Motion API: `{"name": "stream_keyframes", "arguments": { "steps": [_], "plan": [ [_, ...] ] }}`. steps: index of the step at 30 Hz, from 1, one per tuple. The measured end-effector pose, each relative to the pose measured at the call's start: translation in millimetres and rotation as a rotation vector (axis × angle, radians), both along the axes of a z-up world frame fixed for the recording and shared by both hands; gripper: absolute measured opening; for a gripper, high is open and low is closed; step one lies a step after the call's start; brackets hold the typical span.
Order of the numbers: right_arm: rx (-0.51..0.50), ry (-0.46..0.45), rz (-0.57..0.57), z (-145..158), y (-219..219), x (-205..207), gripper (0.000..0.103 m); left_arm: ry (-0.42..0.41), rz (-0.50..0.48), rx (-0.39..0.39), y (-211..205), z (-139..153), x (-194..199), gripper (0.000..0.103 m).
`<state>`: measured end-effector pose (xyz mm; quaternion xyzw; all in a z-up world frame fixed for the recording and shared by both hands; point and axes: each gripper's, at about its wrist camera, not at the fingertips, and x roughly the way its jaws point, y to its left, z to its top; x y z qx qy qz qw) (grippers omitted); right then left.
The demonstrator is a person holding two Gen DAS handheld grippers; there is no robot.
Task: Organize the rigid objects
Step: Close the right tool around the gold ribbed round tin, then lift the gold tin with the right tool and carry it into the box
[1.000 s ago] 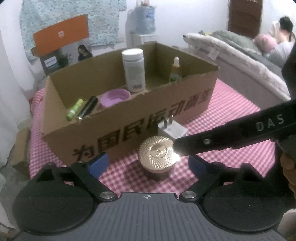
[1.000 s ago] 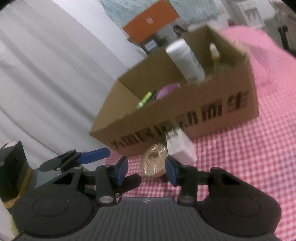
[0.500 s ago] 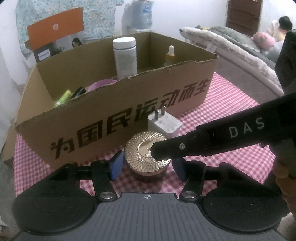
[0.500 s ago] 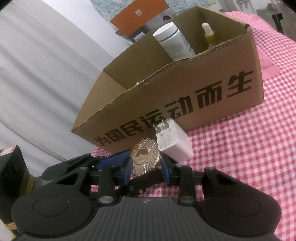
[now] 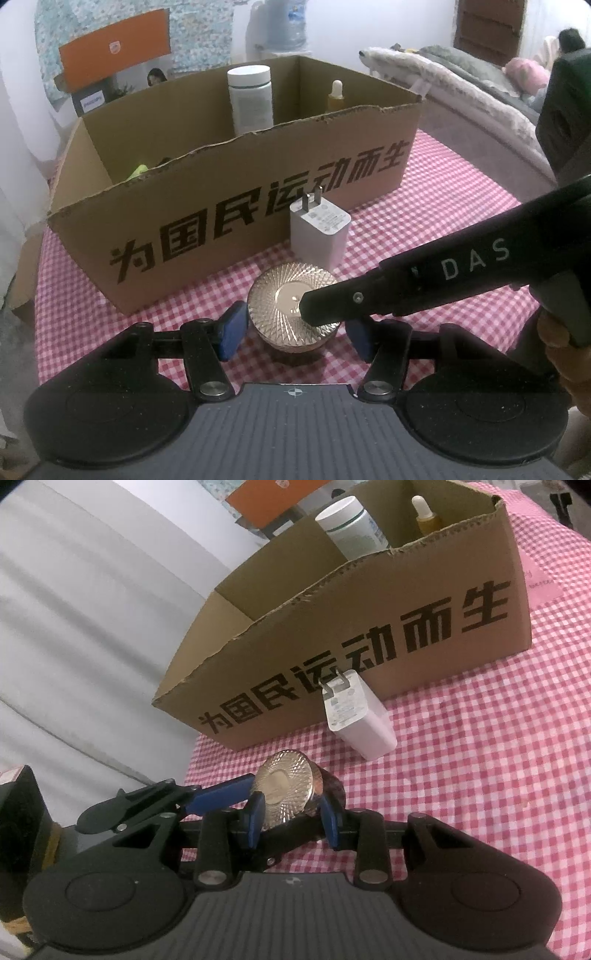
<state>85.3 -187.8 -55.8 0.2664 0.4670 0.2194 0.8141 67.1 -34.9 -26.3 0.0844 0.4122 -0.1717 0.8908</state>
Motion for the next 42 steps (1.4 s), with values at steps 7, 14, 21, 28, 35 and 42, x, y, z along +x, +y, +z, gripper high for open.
{"name": "stream_keyframes", "arguments": {
  "steps": [7, 14, 21, 28, 35, 42],
  "plan": [
    [-0.022, 0.012, -0.001, -3, 8, 10, 0.04, 0.012, 0.0, -0.013, 0, -7, 8, 0.063],
    [-0.016, 0.008, -0.006, -7, 9, 13, 0.041, 0.003, -0.003, -0.026, 2, -7, 8, 0.059],
    [-0.016, 0.0, -0.001, -7, 6, 13, 0.041, -0.008, 0.0, -0.025, 2, -7, 3, 0.058],
    [-0.016, -0.002, 0.019, -7, 10, 9, 0.041, -0.006, 0.008, -0.023, 6, -6, -5, 0.058],
    [-0.002, 0.002, 0.03, -9, 12, 10, 0.041, -0.007, -0.02, 0.024, 2, -6, -6, 0.062],
    [0.0, 0.004, 0.029, -10, 13, 11, 0.041, -0.014, -0.036, 0.053, -2, -9, -5, 0.063]
  ]
}}
